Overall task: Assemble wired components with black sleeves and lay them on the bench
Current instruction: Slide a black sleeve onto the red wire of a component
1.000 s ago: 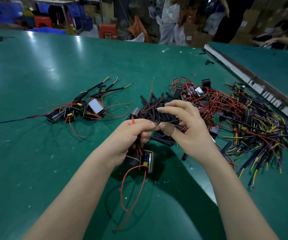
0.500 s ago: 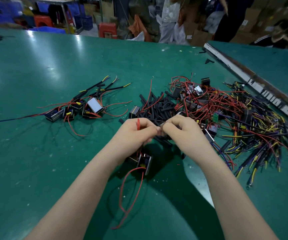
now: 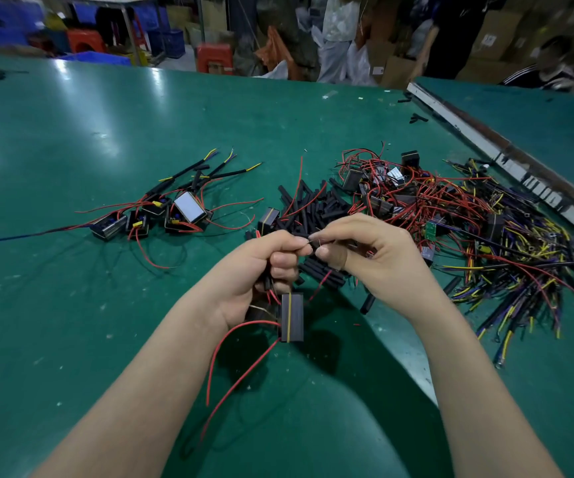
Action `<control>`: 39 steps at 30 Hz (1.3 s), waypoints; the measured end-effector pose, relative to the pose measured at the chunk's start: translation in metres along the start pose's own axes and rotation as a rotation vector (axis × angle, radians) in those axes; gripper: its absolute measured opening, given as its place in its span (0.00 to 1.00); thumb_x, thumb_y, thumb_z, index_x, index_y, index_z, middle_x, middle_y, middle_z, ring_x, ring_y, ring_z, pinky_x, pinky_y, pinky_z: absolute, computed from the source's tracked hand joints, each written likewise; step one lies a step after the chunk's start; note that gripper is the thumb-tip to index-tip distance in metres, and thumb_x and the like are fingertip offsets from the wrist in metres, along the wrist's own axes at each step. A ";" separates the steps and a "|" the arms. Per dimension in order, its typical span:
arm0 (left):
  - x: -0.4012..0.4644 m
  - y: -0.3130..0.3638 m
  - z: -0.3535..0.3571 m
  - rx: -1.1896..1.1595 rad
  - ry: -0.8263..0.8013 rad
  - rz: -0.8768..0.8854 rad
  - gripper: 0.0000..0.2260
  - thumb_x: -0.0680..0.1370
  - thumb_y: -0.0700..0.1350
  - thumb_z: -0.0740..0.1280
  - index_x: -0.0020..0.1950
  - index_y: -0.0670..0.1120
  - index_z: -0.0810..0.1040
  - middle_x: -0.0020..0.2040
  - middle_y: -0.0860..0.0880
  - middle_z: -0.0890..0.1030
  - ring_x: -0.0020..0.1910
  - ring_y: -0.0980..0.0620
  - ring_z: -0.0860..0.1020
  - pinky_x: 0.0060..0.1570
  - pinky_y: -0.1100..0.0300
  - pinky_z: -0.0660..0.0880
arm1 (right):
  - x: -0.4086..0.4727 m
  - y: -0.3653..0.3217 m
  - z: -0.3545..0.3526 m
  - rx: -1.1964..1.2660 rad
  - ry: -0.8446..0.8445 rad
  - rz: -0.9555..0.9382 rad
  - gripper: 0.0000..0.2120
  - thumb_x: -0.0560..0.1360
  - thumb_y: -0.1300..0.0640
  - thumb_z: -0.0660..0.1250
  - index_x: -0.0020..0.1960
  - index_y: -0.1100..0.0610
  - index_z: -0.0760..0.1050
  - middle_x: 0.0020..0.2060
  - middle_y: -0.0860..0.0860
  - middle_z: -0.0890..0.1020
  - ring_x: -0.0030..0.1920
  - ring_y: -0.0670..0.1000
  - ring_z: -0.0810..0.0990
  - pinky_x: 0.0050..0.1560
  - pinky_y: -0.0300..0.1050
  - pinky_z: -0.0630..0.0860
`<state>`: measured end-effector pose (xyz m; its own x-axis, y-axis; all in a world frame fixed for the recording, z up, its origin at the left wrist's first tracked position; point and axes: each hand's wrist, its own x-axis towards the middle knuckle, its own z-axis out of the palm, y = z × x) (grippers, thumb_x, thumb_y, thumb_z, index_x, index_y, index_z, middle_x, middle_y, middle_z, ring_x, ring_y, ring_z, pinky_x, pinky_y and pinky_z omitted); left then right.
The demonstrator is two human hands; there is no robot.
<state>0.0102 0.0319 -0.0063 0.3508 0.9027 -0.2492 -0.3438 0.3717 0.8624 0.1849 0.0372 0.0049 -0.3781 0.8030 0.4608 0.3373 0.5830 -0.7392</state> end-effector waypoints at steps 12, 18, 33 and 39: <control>-0.001 -0.010 0.010 0.395 0.045 0.181 0.16 0.74 0.37 0.63 0.28 0.49 0.76 0.22 0.54 0.64 0.22 0.58 0.60 0.22 0.68 0.59 | 0.004 -0.005 0.018 0.175 0.102 0.521 0.13 0.74 0.61 0.63 0.31 0.63 0.72 0.28 0.53 0.73 0.31 0.46 0.69 0.34 0.38 0.66; 0.003 -0.002 0.002 0.014 0.038 0.052 0.13 0.73 0.41 0.63 0.29 0.46 0.79 0.21 0.56 0.62 0.20 0.60 0.60 0.19 0.70 0.59 | 0.005 -0.007 0.002 0.258 0.142 0.324 0.04 0.73 0.53 0.69 0.44 0.54 0.77 0.37 0.46 0.79 0.39 0.43 0.75 0.42 0.34 0.73; -0.003 0.007 0.004 -0.506 -0.210 -0.214 0.06 0.64 0.37 0.70 0.33 0.40 0.73 0.19 0.55 0.64 0.23 0.61 0.54 0.19 0.73 0.63 | 0.003 0.000 0.016 -0.238 0.180 -0.062 0.06 0.74 0.59 0.69 0.49 0.57 0.83 0.45 0.48 0.76 0.51 0.51 0.73 0.54 0.41 0.68; 0.000 0.004 0.001 0.012 0.038 0.028 0.08 0.73 0.39 0.63 0.34 0.44 0.73 0.21 0.57 0.62 0.19 0.61 0.59 0.19 0.71 0.56 | 0.004 -0.011 0.018 -0.132 0.057 0.210 0.13 0.75 0.59 0.67 0.32 0.50 0.76 0.36 0.45 0.75 0.41 0.44 0.72 0.44 0.36 0.65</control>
<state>0.0091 0.0332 -0.0023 0.3082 0.9202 -0.2413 -0.3424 0.3440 0.8743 0.1644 0.0317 0.0057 -0.2403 0.9115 0.3337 0.5141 0.4111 -0.7528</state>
